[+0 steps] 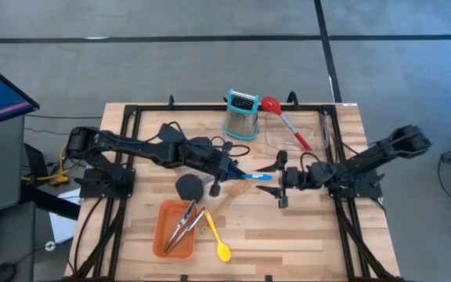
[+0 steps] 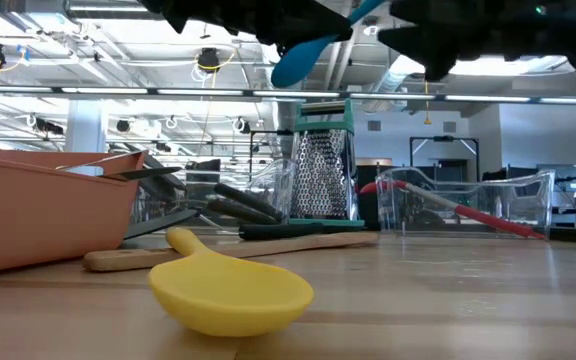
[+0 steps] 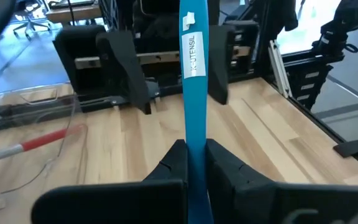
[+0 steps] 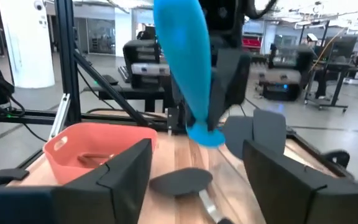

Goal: Pick & Place Kitchen Items
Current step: Put the blue serving spoon into the right transparent bin

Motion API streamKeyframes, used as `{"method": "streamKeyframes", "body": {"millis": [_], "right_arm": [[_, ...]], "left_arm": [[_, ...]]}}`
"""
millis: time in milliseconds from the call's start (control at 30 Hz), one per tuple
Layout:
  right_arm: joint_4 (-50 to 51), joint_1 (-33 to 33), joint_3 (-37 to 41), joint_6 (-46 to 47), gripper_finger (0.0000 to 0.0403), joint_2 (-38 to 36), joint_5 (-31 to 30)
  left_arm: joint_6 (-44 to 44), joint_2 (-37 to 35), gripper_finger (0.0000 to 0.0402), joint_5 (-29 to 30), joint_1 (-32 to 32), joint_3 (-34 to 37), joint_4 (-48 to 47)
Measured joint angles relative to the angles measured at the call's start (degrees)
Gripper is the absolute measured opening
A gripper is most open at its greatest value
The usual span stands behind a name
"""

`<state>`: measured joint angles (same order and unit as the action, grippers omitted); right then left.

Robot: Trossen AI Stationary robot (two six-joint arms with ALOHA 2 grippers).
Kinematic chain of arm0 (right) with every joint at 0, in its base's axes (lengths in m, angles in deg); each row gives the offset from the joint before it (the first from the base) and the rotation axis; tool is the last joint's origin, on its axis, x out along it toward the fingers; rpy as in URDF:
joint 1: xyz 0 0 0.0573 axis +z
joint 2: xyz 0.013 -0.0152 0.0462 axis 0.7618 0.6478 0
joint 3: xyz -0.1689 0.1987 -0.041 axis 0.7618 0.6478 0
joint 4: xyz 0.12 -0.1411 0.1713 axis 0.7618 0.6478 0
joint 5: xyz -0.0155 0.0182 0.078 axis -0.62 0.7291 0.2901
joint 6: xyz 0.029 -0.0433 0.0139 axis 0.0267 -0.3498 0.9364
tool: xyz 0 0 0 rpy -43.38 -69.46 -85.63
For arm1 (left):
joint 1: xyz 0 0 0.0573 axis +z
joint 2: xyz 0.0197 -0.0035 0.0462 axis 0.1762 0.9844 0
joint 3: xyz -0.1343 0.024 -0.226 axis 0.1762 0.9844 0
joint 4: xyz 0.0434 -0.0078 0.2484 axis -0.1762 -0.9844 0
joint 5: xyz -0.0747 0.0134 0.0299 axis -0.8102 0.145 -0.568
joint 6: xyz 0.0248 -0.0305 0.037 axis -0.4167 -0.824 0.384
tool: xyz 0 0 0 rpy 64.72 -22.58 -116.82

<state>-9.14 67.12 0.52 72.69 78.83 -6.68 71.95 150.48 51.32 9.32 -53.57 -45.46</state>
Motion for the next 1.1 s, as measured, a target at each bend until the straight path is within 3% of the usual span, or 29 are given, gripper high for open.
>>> {"method": "streamKeyframes", "body": {"millis": [400, 833, 1100], "right_arm": [[0.85, 0.0, -8.47, -4.67, 0.0214, 4.46, 0.03], [1.73, -0.04, -8.47, -3.87, 0.0046, 4.46, -0.53], [1.73, -0.04, -8.47, -3.64, 0.0046, 4.44, -0.44]], "left_arm": [[-0.67, 0.0, 0.0005, 0.02, -0.01, 0.0, -0.01], [-1.26, 0.0, 0.0005, -0.04, -0.06, 0.0, 2.37], [-1.72, 0.0, 0.0005, 0.0, -0.06, 0.0, 2.42]]}}
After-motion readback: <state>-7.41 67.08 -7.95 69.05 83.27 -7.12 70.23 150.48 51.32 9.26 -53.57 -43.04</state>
